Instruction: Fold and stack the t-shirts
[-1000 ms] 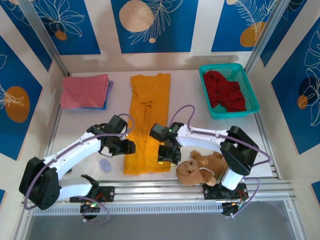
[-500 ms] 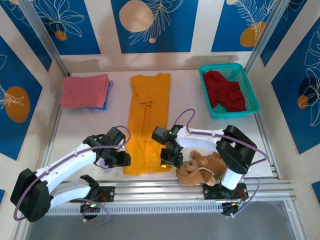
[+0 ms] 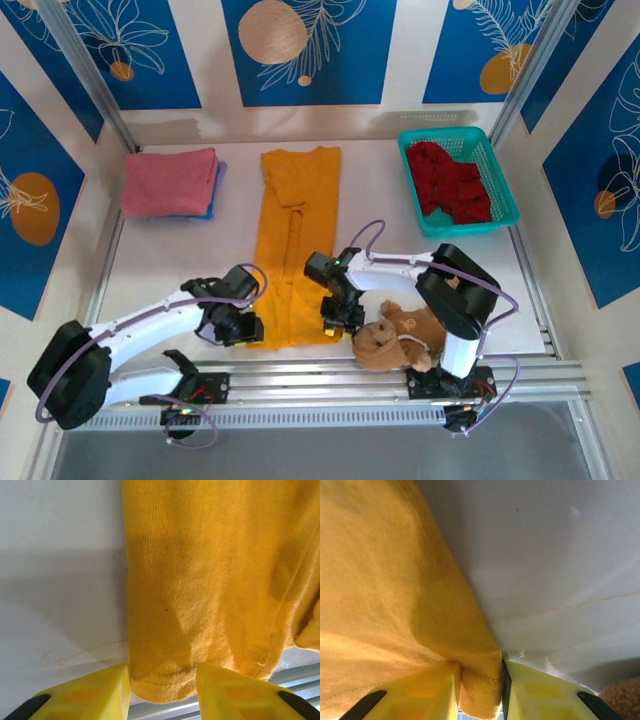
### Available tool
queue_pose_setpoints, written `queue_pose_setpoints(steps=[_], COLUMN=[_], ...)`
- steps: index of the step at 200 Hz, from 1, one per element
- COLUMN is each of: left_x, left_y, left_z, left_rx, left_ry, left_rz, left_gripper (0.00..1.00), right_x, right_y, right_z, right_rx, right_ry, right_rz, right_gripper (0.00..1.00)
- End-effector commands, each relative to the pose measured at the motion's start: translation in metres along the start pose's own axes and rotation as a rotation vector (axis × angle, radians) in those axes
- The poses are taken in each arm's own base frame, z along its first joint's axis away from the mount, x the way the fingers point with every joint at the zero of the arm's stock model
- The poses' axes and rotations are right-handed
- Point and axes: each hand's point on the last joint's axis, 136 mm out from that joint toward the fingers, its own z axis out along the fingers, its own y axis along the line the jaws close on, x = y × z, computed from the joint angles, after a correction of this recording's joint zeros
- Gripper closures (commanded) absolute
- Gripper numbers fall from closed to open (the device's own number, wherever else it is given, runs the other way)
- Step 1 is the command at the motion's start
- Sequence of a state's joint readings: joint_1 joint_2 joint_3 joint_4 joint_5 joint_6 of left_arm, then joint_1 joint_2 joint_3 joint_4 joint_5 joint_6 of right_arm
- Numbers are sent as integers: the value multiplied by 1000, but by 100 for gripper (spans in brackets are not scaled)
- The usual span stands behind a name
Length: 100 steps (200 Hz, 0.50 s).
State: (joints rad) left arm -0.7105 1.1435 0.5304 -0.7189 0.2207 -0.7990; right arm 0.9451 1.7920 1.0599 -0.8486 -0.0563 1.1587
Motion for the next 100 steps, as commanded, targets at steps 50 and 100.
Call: queue_pose_setpoints(steps=[50,100], left_x=[3,-14], left_y=[3,-21], left_z=[9,-18], left_rx=[-3,28], left_ry=[4,-44], left_rz=[-8,13], left_gripper=[88,100], right_x=[3,2], right_y=[6,10], right_z=[-6,-26], right_rx=[-50,-109], right_ry=[4,-39], right_rz=[-24,-36], right_gripper=[87,100])
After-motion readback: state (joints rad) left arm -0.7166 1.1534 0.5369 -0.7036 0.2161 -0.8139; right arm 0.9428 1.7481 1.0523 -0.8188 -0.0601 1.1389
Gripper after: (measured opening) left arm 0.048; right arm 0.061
